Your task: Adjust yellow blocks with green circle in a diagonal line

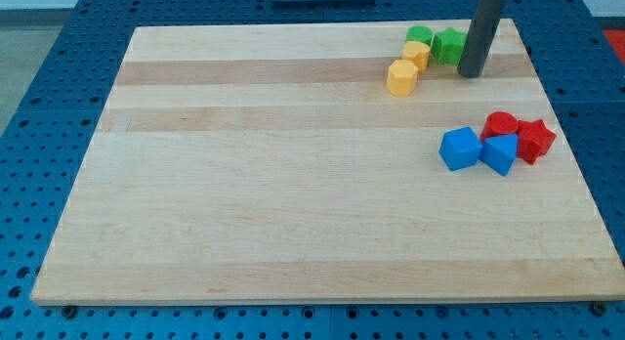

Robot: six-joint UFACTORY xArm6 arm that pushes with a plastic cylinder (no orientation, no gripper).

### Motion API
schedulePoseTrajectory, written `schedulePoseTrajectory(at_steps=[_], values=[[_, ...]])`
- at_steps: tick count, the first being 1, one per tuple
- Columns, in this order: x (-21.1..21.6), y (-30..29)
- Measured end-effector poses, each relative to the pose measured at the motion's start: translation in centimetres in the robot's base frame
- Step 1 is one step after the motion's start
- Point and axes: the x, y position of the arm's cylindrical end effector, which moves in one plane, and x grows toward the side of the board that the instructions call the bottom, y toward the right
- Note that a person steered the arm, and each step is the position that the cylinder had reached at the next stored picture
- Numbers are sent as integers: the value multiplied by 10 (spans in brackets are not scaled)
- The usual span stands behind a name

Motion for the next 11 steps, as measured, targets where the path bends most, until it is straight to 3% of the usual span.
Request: schedulePoseTrajectory(at_steps=[5, 8, 11], values=[[-10, -89], [-10, -41], [-53, -68]])
